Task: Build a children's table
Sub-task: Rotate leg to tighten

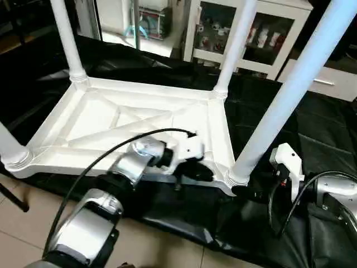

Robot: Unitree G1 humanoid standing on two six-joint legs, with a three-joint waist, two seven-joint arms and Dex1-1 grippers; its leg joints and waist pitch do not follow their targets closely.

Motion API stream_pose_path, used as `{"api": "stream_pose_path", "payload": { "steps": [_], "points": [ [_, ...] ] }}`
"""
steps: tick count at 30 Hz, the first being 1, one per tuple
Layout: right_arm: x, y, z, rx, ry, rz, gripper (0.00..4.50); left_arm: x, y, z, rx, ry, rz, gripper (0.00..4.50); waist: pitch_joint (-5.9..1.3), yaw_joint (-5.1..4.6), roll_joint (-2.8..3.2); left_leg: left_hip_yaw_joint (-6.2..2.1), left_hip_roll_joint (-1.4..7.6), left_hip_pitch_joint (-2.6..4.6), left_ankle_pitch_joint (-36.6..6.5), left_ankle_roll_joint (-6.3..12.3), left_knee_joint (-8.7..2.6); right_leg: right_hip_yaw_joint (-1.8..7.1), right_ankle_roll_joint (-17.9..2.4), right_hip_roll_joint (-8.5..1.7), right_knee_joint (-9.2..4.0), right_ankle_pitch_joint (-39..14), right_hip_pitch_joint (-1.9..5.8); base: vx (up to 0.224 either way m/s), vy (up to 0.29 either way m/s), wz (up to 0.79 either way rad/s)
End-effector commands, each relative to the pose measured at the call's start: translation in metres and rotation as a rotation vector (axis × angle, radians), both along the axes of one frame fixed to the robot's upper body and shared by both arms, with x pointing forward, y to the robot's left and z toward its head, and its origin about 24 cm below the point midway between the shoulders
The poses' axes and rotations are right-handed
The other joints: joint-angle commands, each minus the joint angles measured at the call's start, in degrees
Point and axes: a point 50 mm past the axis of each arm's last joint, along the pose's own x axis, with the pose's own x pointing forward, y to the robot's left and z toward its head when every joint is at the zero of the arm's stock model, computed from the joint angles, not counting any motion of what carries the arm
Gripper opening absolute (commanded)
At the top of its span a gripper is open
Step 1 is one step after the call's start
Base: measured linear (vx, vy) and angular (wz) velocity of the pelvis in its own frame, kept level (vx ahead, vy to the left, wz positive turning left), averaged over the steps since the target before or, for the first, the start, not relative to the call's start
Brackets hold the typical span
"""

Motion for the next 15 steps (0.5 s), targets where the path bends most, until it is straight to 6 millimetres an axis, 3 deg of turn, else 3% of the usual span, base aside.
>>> {"api": "stream_pose_path", "payload": {
  "steps": [1, 3, 6, 13, 15],
  "points": [
    [-0.002, 0.000, 0.003, -0.008, -0.005, 0.007, 4.50, 0.001, -0.003, 0.003, 0.007, -0.024, -0.017, 0.59, -3.30, -0.09, -0.43, -0.66, 1.78, 0.72, -12.26, 4.03, -4.16, 1.70, -13.29, -2.81, -3.54, -9.94, 2.94, 0.000, 0.000, 0.00],
    [-0.002, 0.000, 0.003, -0.012, -0.009, 0.009, 4.50, 0.000, 0.001, 0.000, 0.057, -0.041, -0.035, 0.59, -3.14, -0.29, -0.62, -0.78, 1.78, 0.65, -13.59, 3.43, -4.32, 1.68, -11.84, -2.83, -3.92, -14.03, 2.89, 0.000, 0.000, 0.00],
    [0.000, 0.001, 0.003, -0.017, -0.016, 0.012, 4.50, 0.001, 0.010, -0.003, 0.121, -0.041, -0.026, 0.59, -3.15, -0.38, -0.54, -0.86, 1.84, 0.85, -14.43, 2.80, -4.37, 1.71, -10.81, -2.79, -4.06, -16.09, 2.63, 0.000, 0.000, 0.00],
    [0.001, 0.001, 0.004, -0.023, -0.020, 0.014, 4.50, 0.002, 0.013, -0.004, 0.118, -0.018, 0.013, 0.97, -3.36, -0.11, -0.46, -0.66, 1.82, 0.95, -11.78, 3.10, -4.12, 1.73, -12.95, -2.65, -3.29, -9.90, 2.74, 0.000, 0.000, 0.00],
    [0.000, 0.001, 0.004, -0.022, -0.020, 0.015, 4.50, 0.003, 0.012, -0.004, 0.110, -0.020, 0.021, 1.32, -3.41, -0.07, -0.47, -0.64, 1.79, 0.86, -10.86, 3.72, -4.02, 1.72, -13.50, -2.71, -3.16, -8.53, 2.89, 0.000, 0.000, 0.00]
  ]
}}
